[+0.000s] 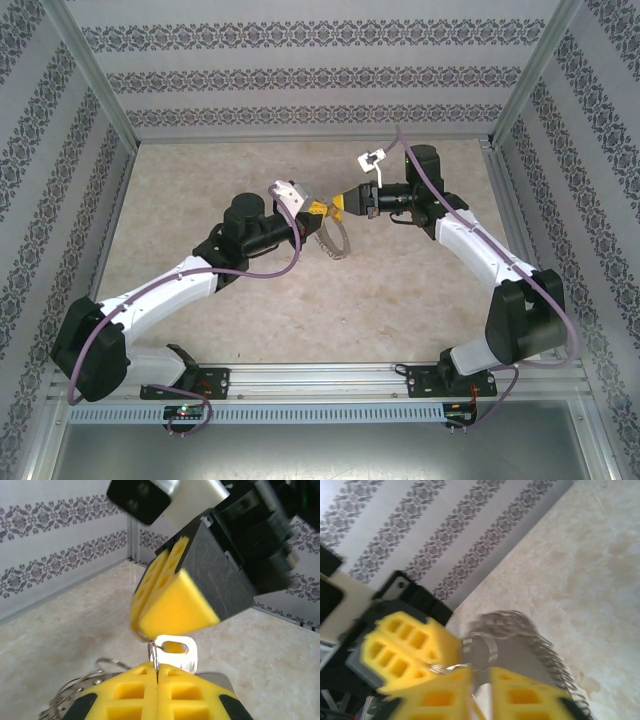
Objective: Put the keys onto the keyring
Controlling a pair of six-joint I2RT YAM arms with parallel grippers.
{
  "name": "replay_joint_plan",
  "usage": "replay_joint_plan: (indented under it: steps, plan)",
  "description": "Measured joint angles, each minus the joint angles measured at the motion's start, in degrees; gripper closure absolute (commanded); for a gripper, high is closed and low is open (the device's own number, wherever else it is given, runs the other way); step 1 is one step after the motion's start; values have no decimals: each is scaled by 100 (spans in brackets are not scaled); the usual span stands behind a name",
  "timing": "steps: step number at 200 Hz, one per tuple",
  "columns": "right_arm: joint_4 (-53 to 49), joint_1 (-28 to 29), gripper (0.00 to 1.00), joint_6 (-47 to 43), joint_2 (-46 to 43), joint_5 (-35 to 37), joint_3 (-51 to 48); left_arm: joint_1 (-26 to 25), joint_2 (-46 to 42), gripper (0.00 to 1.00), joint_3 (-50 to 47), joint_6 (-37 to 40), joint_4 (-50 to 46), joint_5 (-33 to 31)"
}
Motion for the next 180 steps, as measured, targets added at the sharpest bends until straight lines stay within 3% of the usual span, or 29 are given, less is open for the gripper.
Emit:
replay_joint_plan:
  steps: [12,50,90,131,180]
  plan:
    - [118,-85,47,157,-28,105,-177,0,-2,100,118,28,-2,87]
    - [417,-490,43,627,-203,605,-570,7,-87,100,308,116,4,269]
    - [723,-507,47,905,-813,887,-691,83,-92,100,350,162,-79,431]
    - [1056,-507,52,745,-1130,621,-691,278,-90,100,584,278,-369,879]
    - [1596,-509,56,533,-852,-22,-680,835,15,100,1145,304,-863,1956]
